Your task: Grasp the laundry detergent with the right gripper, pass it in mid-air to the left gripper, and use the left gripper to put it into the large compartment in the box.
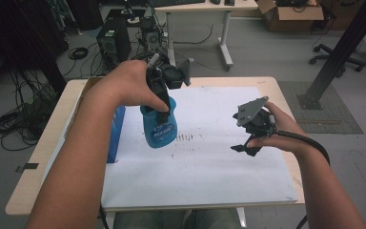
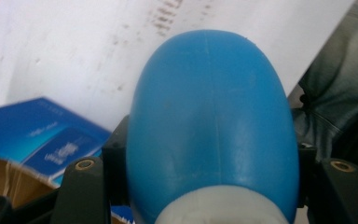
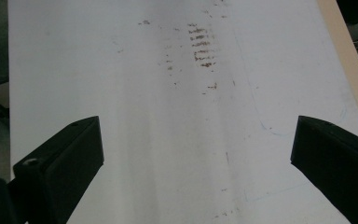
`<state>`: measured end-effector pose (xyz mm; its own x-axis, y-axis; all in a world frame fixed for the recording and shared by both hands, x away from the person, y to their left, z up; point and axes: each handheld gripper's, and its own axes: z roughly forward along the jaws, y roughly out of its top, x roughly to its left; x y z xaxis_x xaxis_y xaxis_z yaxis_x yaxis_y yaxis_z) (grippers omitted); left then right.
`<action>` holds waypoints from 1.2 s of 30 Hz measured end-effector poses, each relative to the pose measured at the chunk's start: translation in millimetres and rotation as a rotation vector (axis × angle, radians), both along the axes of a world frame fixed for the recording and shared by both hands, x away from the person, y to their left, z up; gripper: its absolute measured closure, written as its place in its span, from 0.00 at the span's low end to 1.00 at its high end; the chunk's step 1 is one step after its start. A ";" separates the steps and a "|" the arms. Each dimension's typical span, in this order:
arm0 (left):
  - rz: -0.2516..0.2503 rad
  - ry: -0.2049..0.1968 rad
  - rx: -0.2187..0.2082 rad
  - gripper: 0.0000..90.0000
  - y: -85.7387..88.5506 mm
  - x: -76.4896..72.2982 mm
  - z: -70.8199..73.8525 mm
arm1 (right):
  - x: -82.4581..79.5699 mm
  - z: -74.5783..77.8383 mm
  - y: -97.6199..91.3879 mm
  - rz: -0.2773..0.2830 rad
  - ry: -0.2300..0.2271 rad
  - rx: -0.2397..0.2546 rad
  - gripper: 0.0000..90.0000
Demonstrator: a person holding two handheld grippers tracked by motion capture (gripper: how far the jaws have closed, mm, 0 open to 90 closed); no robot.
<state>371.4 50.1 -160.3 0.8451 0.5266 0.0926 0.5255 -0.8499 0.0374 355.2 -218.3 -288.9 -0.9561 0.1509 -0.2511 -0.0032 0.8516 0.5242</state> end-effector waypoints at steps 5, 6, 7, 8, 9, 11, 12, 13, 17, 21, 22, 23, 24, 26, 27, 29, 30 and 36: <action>0.055 -0.025 -0.019 0.43 10.1 3.7 7.1 | 1.6 4.2 -0.7 0.018 0.012 -0.031 0.03; 0.072 -0.026 -0.021 0.43 12.4 4.5 8.4 | 1.7 4.6 -0.8 0.020 0.015 -0.037 0.03; 0.088 -0.025 -0.023 0.43 14.8 5.1 9.8 | 2.0 4.8 -1.1 0.021 0.016 -0.042 0.03; 0.102 -0.026 -0.025 0.43 16.9 5.5 11.3 | 2.3 5.1 -1.4 0.021 0.018 -0.047 0.03; 0.122 -0.027 -0.038 0.43 19.3 6.2 13.4 | 2.4 5.2 -1.7 0.017 0.022 -0.051 0.03; 0.163 -0.023 -0.051 0.43 24.1 7.3 17.0 | 3.0 5.7 -2.4 0.018 0.026 -0.060 0.03; 0.186 -0.021 -0.062 0.43 26.8 7.9 19.4 | 3.3 5.6 -2.7 0.016 0.029 -0.065 0.03; 0.203 -0.021 -0.069 0.43 29.3 8.5 21.6 | 3.6 5.8 -2.8 0.015 0.029 -0.070 0.03; 0.271 -0.036 -0.096 0.43 38.3 9.4 30.0 | 4.4 7.2 -2.6 0.013 0.037 -0.089 0.03; 0.335 -0.048 -0.122 0.43 49.3 10.6 37.7 | 5.8 8.9 -1.8 0.018 0.039 -0.100 0.03; 0.341 -0.045 -0.120 0.43 52.8 11.2 40.1 | 5.6 9.0 -1.7 0.016 0.045 -0.105 0.03; 0.357 -0.049 -0.125 0.43 55.2 10.9 42.3 | 5.8 9.2 -1.8 0.016 0.045 -0.108 0.03; 0.366 -0.054 -0.123 0.43 57.7 10.6 44.7 | 6.0 9.3 -1.9 0.016 0.044 -0.109 0.03; 0.379 -0.061 -0.115 0.43 61.9 9.8 49.8 | 6.4 9.0 -2.6 0.015 0.047 -0.111 0.03; 0.390 -0.063 -0.116 0.43 63.9 9.7 52.3 | 7.2 8.4 -2.9 0.019 0.046 -0.110 0.03; 0.408 -0.069 -0.122 0.43 67.2 9.3 57.0 | 7.6 7.2 -3.4 0.014 0.051 -0.117 0.03; 0.418 -0.072 -0.124 0.43 69.2 9.0 60.4 | 7.9 6.8 -3.5 0.013 0.053 -0.119 0.03; 0.471 -0.082 -0.134 0.43 79.8 7.8 73.3 | 10.4 6.7 -3.0 0.020 0.056 -0.130 0.03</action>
<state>379.2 130.0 -87.0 0.5053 0.8612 0.0545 0.8420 -0.5059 0.1873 365.7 -221.3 -282.3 -0.9718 0.1011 -0.2131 0.0053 0.9126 0.4089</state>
